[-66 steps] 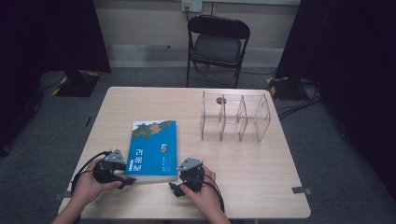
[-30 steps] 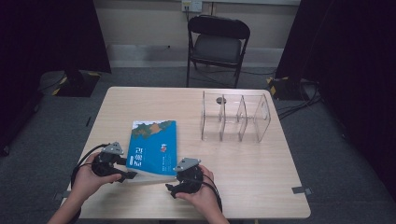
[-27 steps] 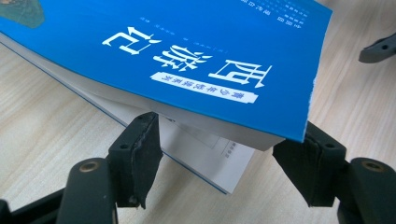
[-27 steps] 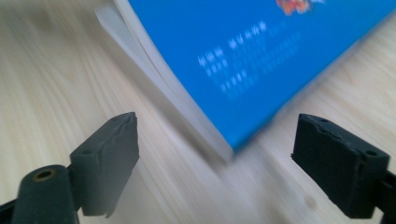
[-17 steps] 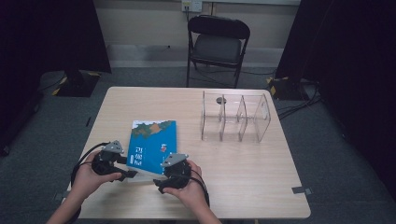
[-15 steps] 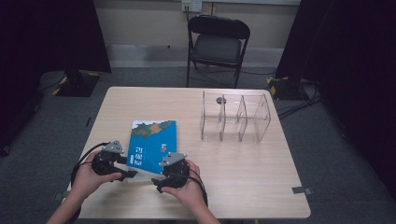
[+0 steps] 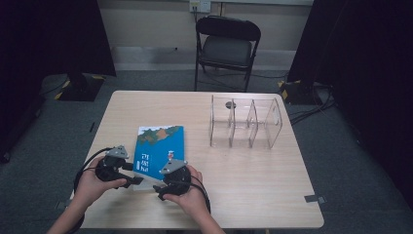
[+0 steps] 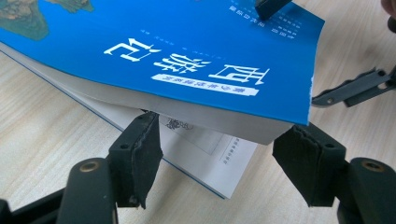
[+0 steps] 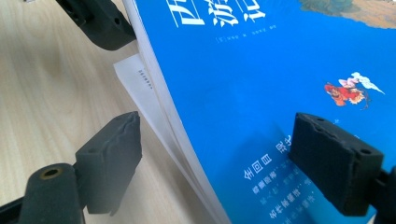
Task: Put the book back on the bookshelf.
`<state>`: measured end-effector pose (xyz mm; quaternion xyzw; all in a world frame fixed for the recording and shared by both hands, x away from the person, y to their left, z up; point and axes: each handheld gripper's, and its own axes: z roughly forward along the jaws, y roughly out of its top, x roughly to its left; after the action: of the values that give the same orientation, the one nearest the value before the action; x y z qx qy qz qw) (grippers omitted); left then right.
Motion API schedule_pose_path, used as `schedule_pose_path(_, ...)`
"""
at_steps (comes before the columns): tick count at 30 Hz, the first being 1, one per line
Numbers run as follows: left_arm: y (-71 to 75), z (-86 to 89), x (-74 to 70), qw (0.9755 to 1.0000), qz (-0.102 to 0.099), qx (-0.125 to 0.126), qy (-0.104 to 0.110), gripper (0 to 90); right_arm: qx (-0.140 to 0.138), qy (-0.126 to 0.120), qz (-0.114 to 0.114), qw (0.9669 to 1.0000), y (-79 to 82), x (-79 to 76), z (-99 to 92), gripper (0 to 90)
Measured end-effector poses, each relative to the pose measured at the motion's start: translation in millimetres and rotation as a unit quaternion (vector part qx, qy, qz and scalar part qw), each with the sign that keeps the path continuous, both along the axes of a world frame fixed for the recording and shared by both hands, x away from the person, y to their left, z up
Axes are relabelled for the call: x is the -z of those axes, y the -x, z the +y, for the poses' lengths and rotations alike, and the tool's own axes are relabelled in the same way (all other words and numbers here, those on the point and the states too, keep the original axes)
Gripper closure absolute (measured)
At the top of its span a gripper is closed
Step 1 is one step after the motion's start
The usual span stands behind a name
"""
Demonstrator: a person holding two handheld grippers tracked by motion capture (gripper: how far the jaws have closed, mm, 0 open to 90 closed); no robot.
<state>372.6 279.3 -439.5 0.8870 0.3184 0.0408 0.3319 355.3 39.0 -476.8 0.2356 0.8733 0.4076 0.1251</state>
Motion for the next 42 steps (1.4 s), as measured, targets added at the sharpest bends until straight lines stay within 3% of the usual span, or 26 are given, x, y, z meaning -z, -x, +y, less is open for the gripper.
schedule_pose_path(5, 0.1, -0.2, -0.6, 1.0000, -0.001, 0.000, -0.001, 32.4, 0.000, -0.007, -0.012, 0.9999, -0.6, 2.7, 2.9, 16.4)
schedule_pose_path(10, 0.3, -0.9, -0.7, 1.0000, 0.000, -0.002, 0.002, 32.4, 0.000, 0.013, -0.035, 0.9993, -0.3, 4.6, 12.8, 16.4)
schedule_pose_path(14, 0.2, -0.8, -1.2, 1.0000, -0.003, -0.001, -0.001, 32.4, 0.014, 0.008, -0.040, 0.9990, 0.1, 5.9, 18.0, 16.5)
schedule_pose_path(18, 0.2, -1.2, -0.8, 1.0000, -0.001, -0.002, 0.000, 32.4, 0.015, 0.009, -0.066, 0.9976, 1.1, 10.6, 23.7, 16.9)
schedule_pose_path(21, 0.2, -1.2, -0.6, 1.0000, 0.000, -0.002, -0.001, 32.3, 0.021, 0.018, -0.074, 0.9969, 0.9, 9.6, 23.5, 24.8)
schedule_pose_path(28, 0.1, -1.3, 0.0, 1.0000, 0.003, -0.004, 0.000, 32.3, 0.016, 0.021, -0.082, 0.9963, -1.0, 9.5, 23.6, 27.8)
schedule_pose_path(32, 0.0, -0.7, 0.1, 1.0000, 0.003, -0.005, 0.004, 32.3, 0.007, 0.030, -0.088, 0.9956, -1.9, 7.9, 24.4, 34.3)
schedule_pose_path(34, 0.1, -0.9, 0.0, 1.0000, 0.001, -0.005, 0.005, 32.3, -0.008, 0.038, -0.092, 0.9950, 0.8, 3.1, 23.9, 47.8)
schedule_pose_path(35, 0.0, -0.6, -0.2, 1.0000, -0.004, -0.003, 0.004, 32.3, -0.008, 0.038, -0.092, 0.9950, 0.8, 3.1, 23.9, 47.8)
schedule_pose_path(36, -0.1, -0.1, -0.1, 1.0000, -0.006, -0.002, 0.006, 32.2, -0.013, 0.044, -0.094, 0.9945, 1.9, -0.5, 23.8, 55.0)
schedule_pose_path(42, 1.5, 2.5, 1.3, 0.9996, -0.017, 0.005, 0.021, 28.8, -0.017, 0.044, -0.093, 0.9946, 1.0, -6.9, 21.9, 66.0)
